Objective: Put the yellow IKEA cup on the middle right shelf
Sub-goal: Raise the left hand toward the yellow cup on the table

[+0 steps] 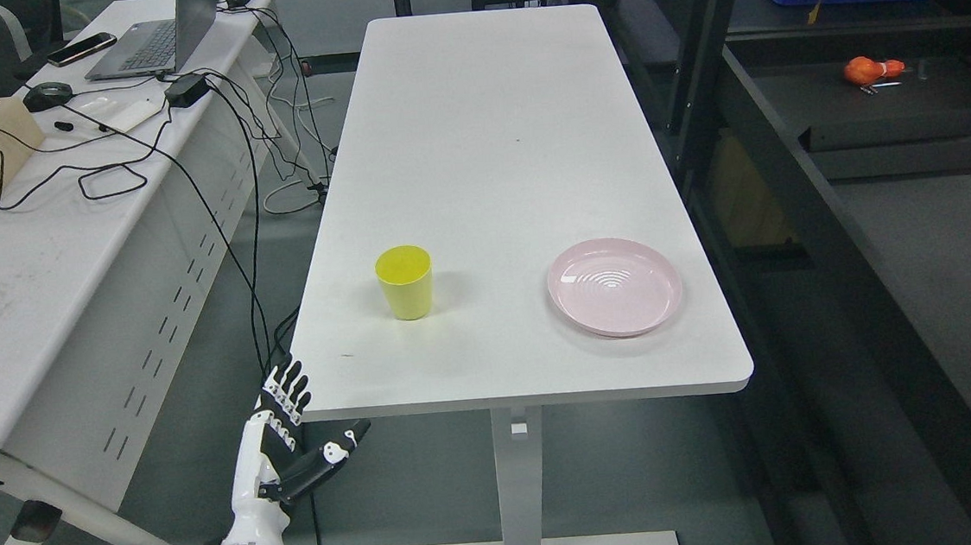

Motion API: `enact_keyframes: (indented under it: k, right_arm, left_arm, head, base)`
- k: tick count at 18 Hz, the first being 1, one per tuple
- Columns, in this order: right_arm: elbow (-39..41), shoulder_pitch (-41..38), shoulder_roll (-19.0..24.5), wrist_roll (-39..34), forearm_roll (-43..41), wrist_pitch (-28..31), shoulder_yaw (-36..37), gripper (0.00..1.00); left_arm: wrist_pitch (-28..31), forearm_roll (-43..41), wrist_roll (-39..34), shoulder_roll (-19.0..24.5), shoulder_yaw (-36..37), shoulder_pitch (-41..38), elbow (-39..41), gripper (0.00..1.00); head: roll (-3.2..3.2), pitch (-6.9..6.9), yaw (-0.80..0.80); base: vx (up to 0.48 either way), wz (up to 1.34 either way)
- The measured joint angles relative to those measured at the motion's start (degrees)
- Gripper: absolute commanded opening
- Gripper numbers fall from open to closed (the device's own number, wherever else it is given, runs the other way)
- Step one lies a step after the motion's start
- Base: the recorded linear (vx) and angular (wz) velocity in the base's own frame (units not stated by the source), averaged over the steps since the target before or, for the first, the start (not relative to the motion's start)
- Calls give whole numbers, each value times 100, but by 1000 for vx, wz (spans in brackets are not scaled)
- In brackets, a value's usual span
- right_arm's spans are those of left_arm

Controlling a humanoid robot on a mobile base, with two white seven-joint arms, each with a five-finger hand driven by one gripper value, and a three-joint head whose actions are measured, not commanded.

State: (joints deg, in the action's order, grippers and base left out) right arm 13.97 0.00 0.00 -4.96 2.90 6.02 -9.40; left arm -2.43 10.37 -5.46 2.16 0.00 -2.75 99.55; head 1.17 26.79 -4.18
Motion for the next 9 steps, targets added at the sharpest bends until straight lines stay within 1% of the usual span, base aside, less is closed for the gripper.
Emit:
enact_keyframes:
  k: [9]
  right_arm:
    - [0, -1, 0, 0, 0, 0, 0, 99]
  left_arm:
    - [-14, 3, 6, 11, 0, 15, -11, 100]
  head:
    - [0, 0, 0]
  base:
    - [1, 0]
